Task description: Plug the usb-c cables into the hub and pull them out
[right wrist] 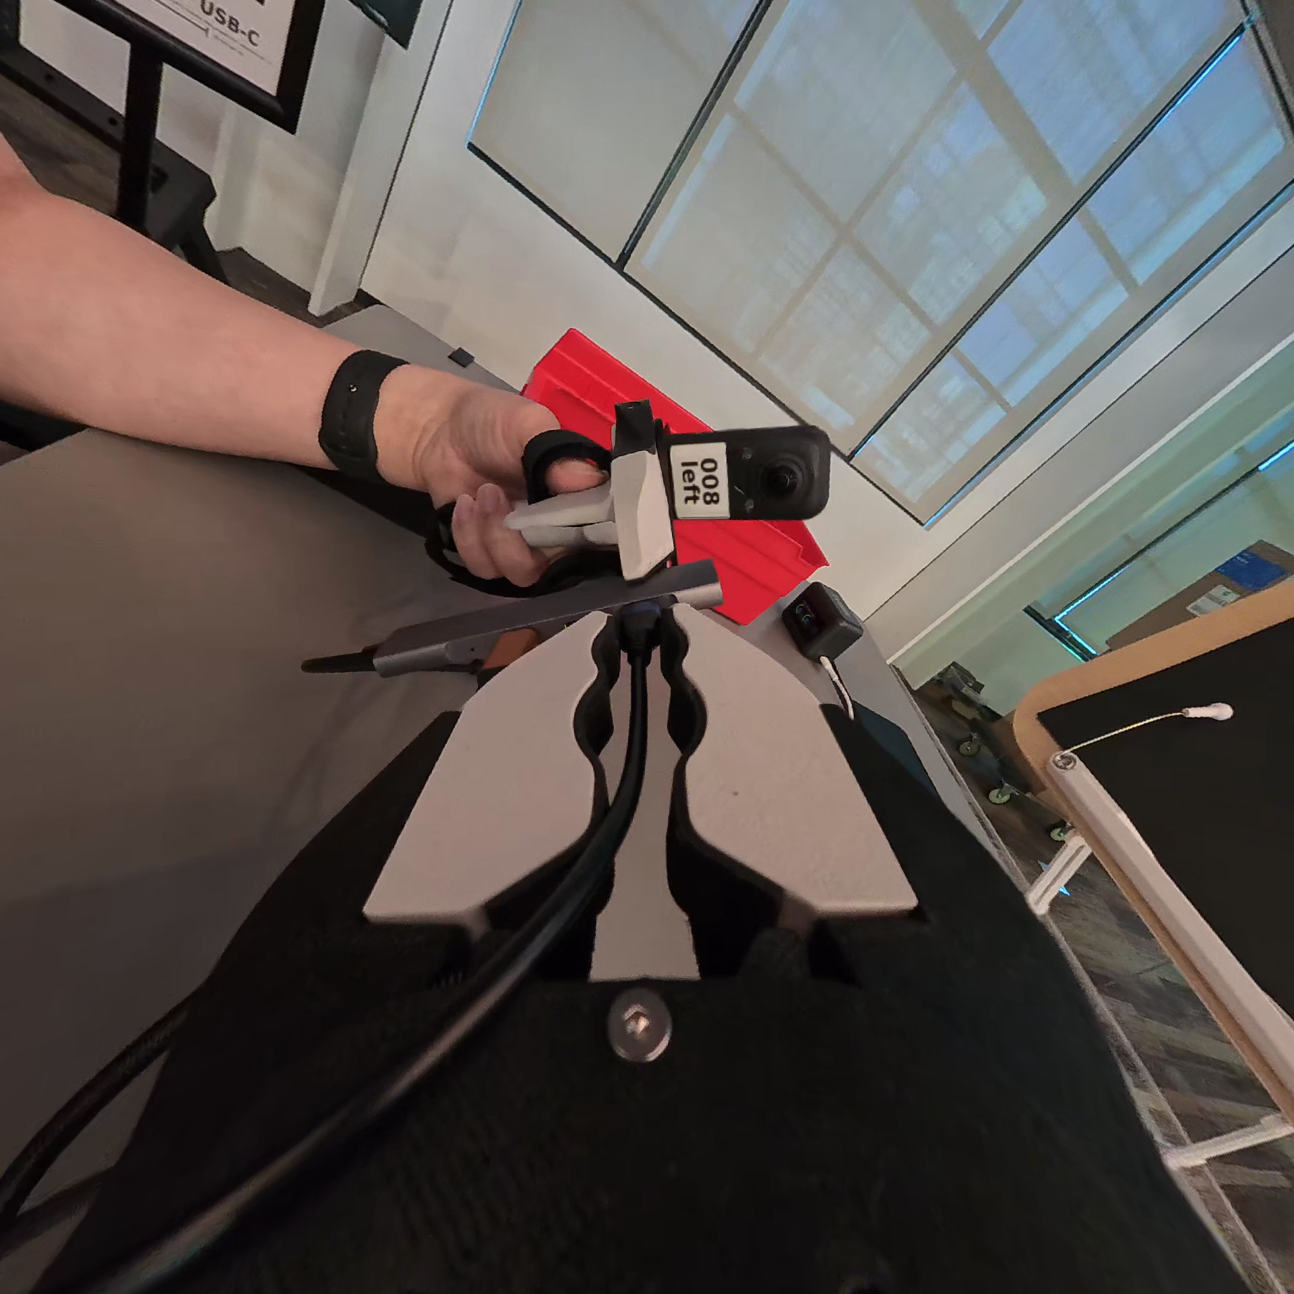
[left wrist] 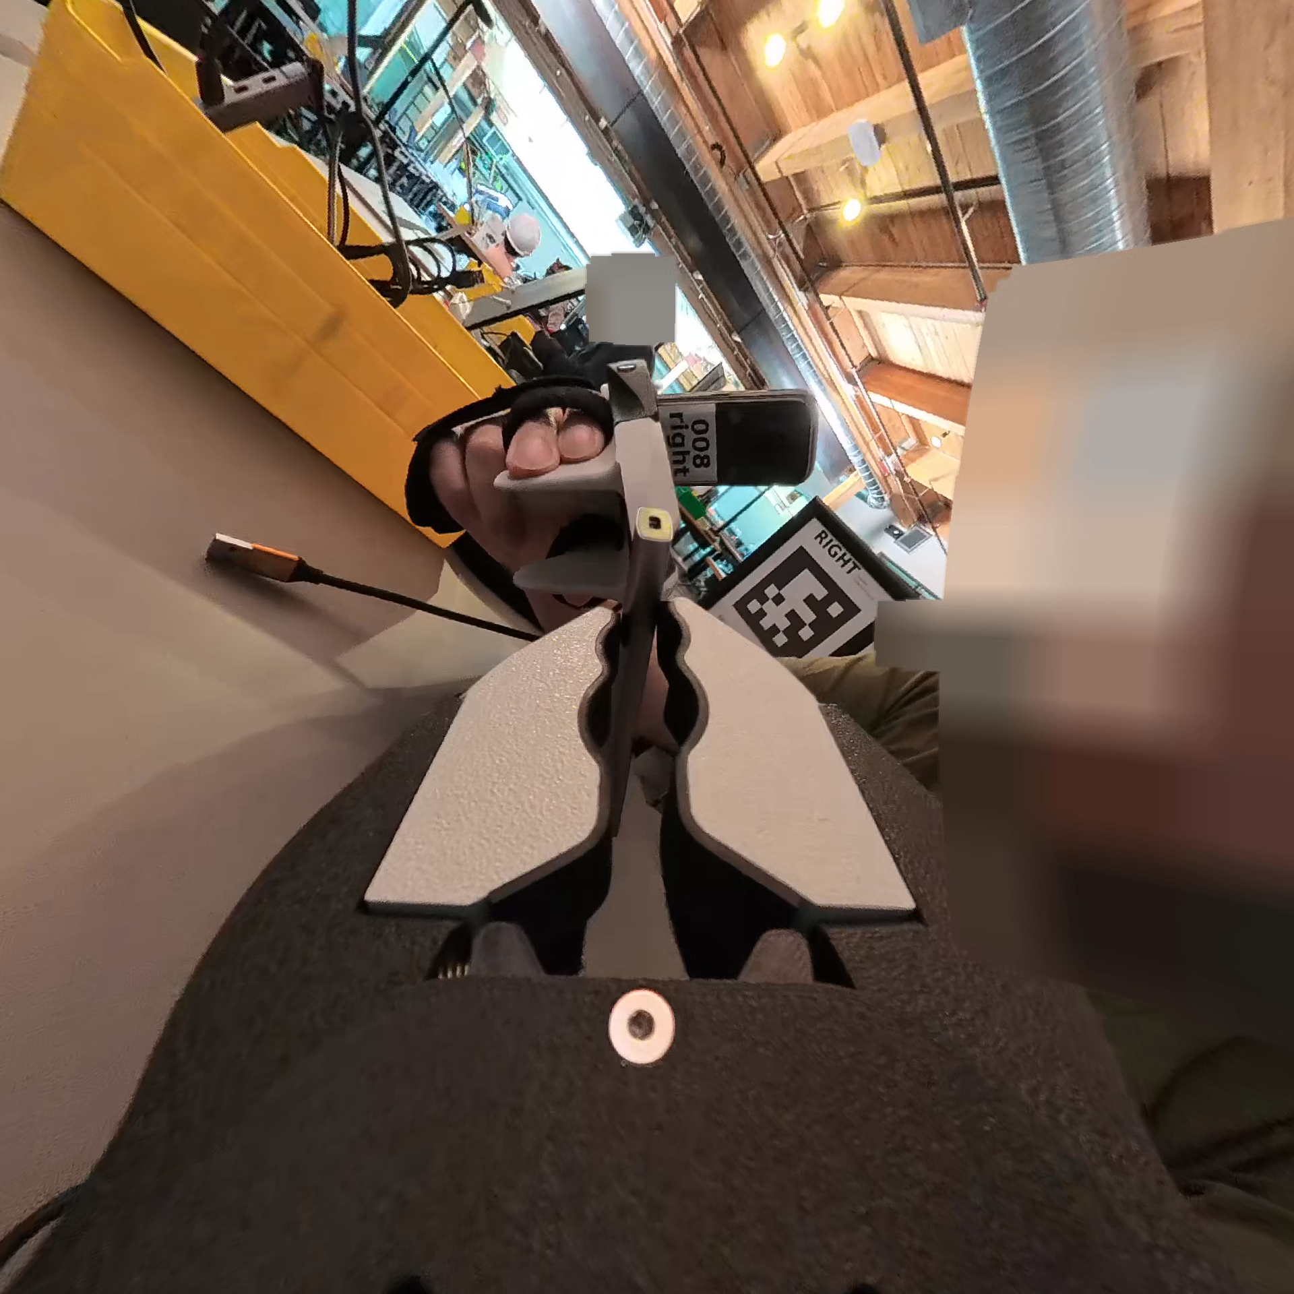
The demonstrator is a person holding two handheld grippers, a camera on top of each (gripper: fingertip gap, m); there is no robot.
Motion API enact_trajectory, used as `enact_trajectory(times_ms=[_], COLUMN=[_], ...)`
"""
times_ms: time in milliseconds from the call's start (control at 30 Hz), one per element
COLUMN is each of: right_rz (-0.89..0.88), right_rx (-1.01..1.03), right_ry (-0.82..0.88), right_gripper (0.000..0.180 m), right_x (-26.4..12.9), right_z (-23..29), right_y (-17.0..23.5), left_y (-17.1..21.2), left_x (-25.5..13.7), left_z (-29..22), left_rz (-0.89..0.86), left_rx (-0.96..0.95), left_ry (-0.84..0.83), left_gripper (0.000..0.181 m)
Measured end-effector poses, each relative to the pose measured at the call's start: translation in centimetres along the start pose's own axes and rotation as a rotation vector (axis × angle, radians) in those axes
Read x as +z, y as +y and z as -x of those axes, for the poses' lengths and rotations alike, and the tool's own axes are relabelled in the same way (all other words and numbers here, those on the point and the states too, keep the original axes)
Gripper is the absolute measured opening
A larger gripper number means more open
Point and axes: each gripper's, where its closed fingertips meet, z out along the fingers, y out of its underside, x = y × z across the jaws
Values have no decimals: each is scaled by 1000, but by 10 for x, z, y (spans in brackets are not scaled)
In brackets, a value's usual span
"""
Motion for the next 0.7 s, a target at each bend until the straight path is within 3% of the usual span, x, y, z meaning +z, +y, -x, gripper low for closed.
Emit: enact_trajectory(times_ms=[367, 600, 700], right_rz=[10, -54, -78], right_rx=[10, 34, 40], right_ry=[-21, 77, 122], right_gripper=[12, 12, 12], right_x=[2, -11, -21], right_z=[4, -18, -27], right_y=[4, -7, -10], left_y=[6, -1, 5], left_x=[0, 8, 12], left_z=[5, -1, 0], left_rz=[27, -10, 12], left_rx=[-11, 1, -5], left_ry=[-32, -17, -6], left_gripper=[9, 9, 19])
